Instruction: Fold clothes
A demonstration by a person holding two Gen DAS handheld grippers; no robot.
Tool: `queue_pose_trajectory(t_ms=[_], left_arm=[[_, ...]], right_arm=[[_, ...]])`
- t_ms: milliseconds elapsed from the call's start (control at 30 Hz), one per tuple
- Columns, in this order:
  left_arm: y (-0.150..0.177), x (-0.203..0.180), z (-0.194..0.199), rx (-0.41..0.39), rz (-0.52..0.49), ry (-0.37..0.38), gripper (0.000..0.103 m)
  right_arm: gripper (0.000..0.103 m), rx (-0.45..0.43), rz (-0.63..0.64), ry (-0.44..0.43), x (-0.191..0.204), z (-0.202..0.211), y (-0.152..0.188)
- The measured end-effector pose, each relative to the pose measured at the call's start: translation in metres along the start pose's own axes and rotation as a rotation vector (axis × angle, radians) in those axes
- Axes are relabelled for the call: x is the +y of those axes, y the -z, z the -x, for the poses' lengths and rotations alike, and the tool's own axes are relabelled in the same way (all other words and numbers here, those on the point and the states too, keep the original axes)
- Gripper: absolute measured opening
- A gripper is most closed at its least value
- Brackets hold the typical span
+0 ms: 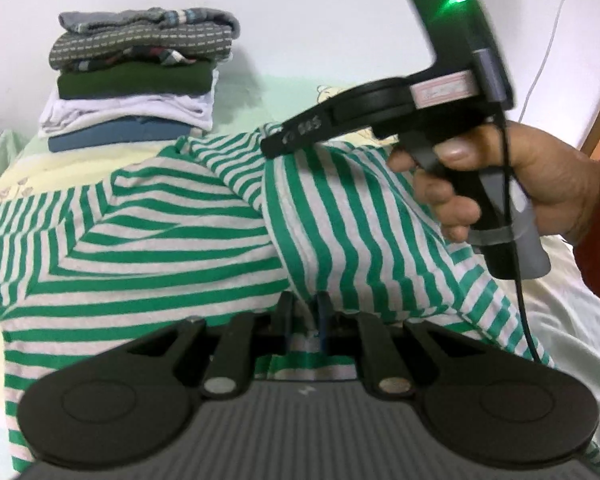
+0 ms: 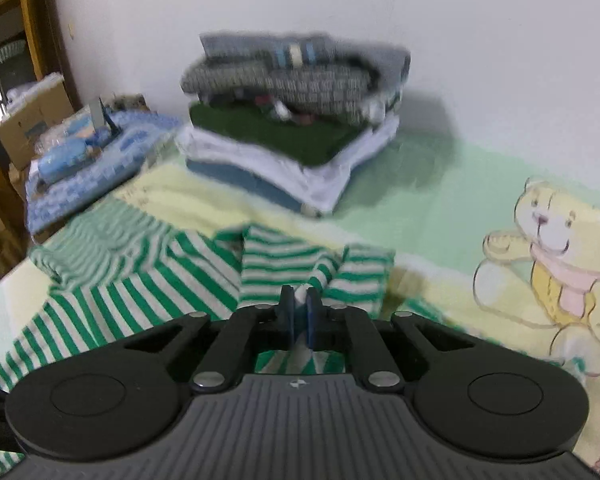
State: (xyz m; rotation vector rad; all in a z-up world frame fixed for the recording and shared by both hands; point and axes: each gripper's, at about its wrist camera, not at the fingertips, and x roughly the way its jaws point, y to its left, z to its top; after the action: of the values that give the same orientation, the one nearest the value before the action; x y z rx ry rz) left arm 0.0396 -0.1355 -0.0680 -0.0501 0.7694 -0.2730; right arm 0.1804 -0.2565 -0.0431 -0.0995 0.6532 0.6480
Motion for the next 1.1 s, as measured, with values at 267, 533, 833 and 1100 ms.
queue_pose_trajectory(t_ms=[267,533,833,1100], left_arm=[[-0.003,-0.007,0.023,-0.067,0.056,-0.032,0.008],[0.006,-0.009,0.018,-0.027,0.068,-0.050,0.009],[0.009,-0.014,0.012,-0.013,0.044,-0.060,0.009],[0.004,-0.017,0.022,-0.059,0.056,-0.074,0.009]], right_arm=[[0.000,-0.099,0.002,-0.009,0.008,0.019,-0.030],[0.035,-0.029,0.015,-0.034,0.011,-0.002,-0.023],[0.007,0.002,0.085,0.007,0.005,0.001,-0.001],[0.006,-0.077,0.000,-0.033,-0.001,0.027,-0.015]])
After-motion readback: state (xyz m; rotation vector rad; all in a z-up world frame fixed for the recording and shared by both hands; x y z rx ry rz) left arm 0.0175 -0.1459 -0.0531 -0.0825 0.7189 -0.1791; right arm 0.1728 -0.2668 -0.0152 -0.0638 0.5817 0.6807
